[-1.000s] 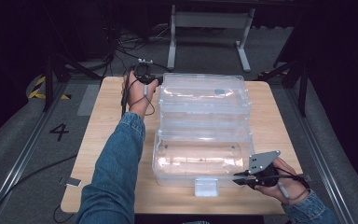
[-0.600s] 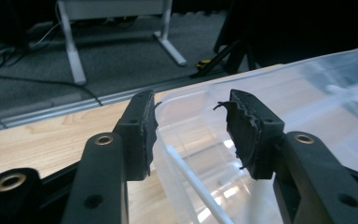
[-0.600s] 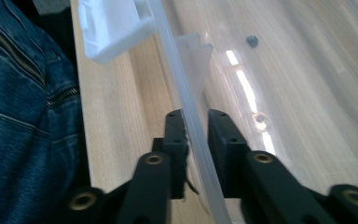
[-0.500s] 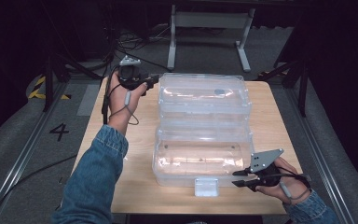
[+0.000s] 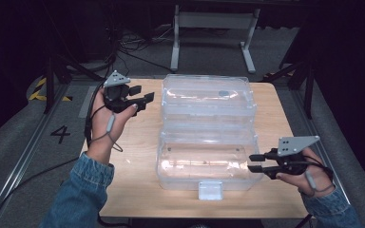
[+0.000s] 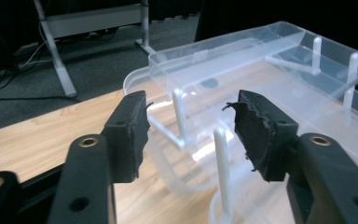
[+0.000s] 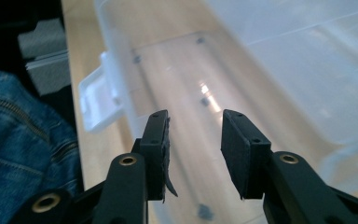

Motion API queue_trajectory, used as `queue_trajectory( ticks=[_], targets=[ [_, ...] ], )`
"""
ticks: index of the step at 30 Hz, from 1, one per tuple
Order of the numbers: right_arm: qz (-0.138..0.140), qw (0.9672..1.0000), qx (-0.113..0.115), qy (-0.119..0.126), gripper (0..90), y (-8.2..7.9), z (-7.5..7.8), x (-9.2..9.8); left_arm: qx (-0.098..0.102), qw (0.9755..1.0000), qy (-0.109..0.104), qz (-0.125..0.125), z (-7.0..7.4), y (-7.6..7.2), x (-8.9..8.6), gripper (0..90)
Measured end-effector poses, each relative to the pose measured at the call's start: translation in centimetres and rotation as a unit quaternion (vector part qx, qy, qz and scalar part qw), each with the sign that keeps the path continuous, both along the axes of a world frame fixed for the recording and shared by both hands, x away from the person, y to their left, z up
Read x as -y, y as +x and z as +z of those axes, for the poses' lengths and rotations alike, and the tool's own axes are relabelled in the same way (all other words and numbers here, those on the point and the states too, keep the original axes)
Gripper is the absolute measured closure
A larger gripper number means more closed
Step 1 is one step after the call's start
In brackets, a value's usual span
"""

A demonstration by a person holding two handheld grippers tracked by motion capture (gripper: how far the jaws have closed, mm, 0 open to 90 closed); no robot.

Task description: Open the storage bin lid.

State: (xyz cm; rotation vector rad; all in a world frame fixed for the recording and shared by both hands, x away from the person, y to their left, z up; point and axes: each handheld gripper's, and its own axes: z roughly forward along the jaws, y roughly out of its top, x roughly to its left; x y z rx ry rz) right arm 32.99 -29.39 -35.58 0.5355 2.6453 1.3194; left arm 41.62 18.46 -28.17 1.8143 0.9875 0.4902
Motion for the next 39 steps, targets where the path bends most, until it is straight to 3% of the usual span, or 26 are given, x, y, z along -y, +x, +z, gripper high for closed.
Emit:
queue_trajectory(
  ticks=[5, 6, 7, 9, 10, 14, 17, 18, 20, 22, 23, 24, 26, 28, 31, 34, 36, 39],
  targets=[
    [-0.052, 0.9981, 0.016, 0.029, 62.3, 1.2, 1.8, 2.1, 0.004, 0.9999, 0.007, 0.012, -0.7, -1.9, -1.4, 40.6],
    [-0.052, 0.9981, 0.016, 0.029, 62.3, 1.2, 1.8, 2.1, 0.004, 0.9999, 0.007, 0.012, -0.7, -1.9, -1.4, 40.0],
    [-0.065, 0.9972, 0.019, 0.032, 62.2, 1.4, 2.1, 2.5, 0.003, 0.9998, 0.016, 0.015, -0.9, -2.2, -1.7, 40.0],
    [-0.106, 0.9931, 0.027, 0.042, 61.9, 2.3, 2.7, 3.9, 0.0, 0.9995, 0.027, 0.019, -1.6, -2.9, -2.2, 38.7],
    [-0.106, 0.9931, 0.027, 0.042, 61.9, 2.3, 2.7, 3.9, 0.0, 0.9995, 0.027, 0.019, -1.6, -2.9, -2.2, 38.6],
    [-0.146, 0.9879, 0.031, 0.041, 60.5, 3.3, 3.0, 5.5, -0.003, 0.9993, 0.034, 0.015, -2.9, -3.4, -3.1, 38.3],
    [-0.186, 0.9814, 0.027, 0.038, 58.4, 4.4, 2.6, 7.1, -0.001, 0.9978, 0.057, 0.034, -4.5, -3.5, -4.0, 37.8],
    [-0.201, 0.9786, 0.026, 0.033, 58.2, 4.7, 2.5, 7.5, -0.001, 0.9978, 0.057, 0.034, -4.5, -3.5, -4.0, 37.7],
    [-0.229, 0.9726, 0.023, 0.033, 57.3, 5.3, 2.2, 8.2, -0.008, 0.9957, 0.07, 0.061, -5.8, -3.3, -4.8, 37.5],
    [-0.254, 0.9664, 0.015, 0.035, 55.1, 5.9, 1.8, 8.7, -0.022, 0.995, 0.072, 0.066, -6.4, -3.0, -5.1, 37.3],
    [-0.254, 0.9664, 0.015, 0.035, 55.1, 5.9, 1.8, 8.7, -0.022, 0.995, 0.072, 0.066, -6.4, -3.0, -5.1, 37.1],
    [-0.273, 0.9612, 0.017, 0.032, 52.3, 6.3, 1.3, 8.9, -0.031, 0.9944, 0.082, 0.058, -6.9, -2.7, -5.2, 36.4],
    [-0.284, 0.958, 0.012, 0.038, 51.6, 6.5, 0.5, 9.2, -0.036, 0.9949, 0.084, 0.042, -8.2, -2.1, -5.5, 36.4],
    [-0.286, 0.9574, 0.008, 0.038, 51.6, 6.6, 0.1, 9.4, -0.039, 0.994, 0.096, 0.035, -8.8, -1.9, -5.7, 36.5],
    [-0.301, 0.953, 0.006, 0.035, 52.3, 6.8, -1.4, 10.6, -0.036, 0.9914, 0.125, 0.008, -10.2, -1.4, -5.7, 38.2],
    [-0.308, 0.9512, 0.002, 0.023, 52.4, 7.3, -3.0, 11.4, -0.058, 0.9928, 0.104, -0.013, -10.9, -1.1, -5.5, 40.3],
    [-0.307, 0.9517, 0.0, 0.014, 52.4, 7.7, -4.2, 11.9, -0.069, 0.9925, 0.1, -0.008, -11.2, -1.0, -5.4, 40.2],
    [-0.307, 0.9513, -0.005, 0.026, 52.4, 8.1, -5.4, 12.2, -0.074, 0.9905, 0.115, 0.011, -11.5, -0.9, -5.8, 37.7]
  ],
)
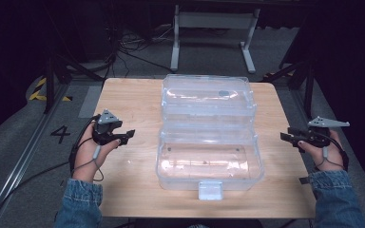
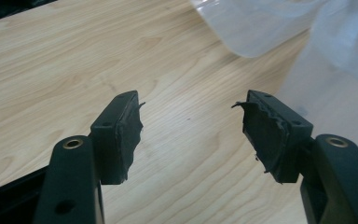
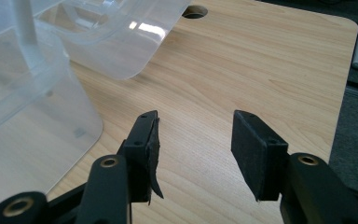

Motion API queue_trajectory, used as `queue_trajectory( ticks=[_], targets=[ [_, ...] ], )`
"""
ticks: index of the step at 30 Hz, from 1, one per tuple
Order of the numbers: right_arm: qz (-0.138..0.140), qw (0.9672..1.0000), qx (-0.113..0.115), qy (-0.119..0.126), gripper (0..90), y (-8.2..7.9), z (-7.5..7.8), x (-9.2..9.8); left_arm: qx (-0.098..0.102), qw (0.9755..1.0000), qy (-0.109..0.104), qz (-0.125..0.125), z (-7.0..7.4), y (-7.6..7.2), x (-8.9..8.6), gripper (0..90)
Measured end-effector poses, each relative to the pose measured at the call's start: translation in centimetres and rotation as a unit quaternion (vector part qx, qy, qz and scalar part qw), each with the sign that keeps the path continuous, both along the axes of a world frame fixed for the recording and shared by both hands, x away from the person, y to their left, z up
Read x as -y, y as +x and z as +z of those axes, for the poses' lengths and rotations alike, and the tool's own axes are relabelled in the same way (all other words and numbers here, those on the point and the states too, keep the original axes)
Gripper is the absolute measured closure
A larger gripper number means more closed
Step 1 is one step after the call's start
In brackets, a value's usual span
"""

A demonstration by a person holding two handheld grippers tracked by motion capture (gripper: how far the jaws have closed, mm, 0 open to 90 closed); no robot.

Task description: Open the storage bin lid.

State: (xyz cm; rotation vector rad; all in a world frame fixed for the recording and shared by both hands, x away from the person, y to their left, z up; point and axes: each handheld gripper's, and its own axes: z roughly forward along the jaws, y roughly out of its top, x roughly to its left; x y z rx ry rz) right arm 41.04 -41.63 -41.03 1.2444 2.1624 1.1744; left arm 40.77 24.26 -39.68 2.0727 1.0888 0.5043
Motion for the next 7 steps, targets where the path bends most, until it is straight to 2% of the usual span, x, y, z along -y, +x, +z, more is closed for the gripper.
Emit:
queue_trajectory(
  ticks=[2, 5, 6, 7],
  targets=[
    [-0.009, 0.9999, -0.005, -0.007, 52.5, 0.1, -0.4, 0.0, -0.02, 0.9997, -0.006, 0.012, -0.3, 0.0, -0.2, 37.5],
    [-0.023, 0.9992, -0.007, -0.033, 51.1, 0.1, -0.6, 0.0, -0.071, 0.9965, -0.02, 0.04, -0.8, 0.0, -0.5, 26.5],
    [-0.03, 0.999, -0.013, -0.03, 51.8, 0.0, -0.6, 0.0, -0.06, 0.9969, -0.034, 0.038, -1.2, 0.1, -0.6, 26.0],
    [-0.034, 0.9991, -0.021, -0.016, 51.9, -0.1, -0.6, 0.0, -0.06, 0.9969, -0.034, 0.038, -1.2, 0.1, -0.6, 25.6]
  ],
)
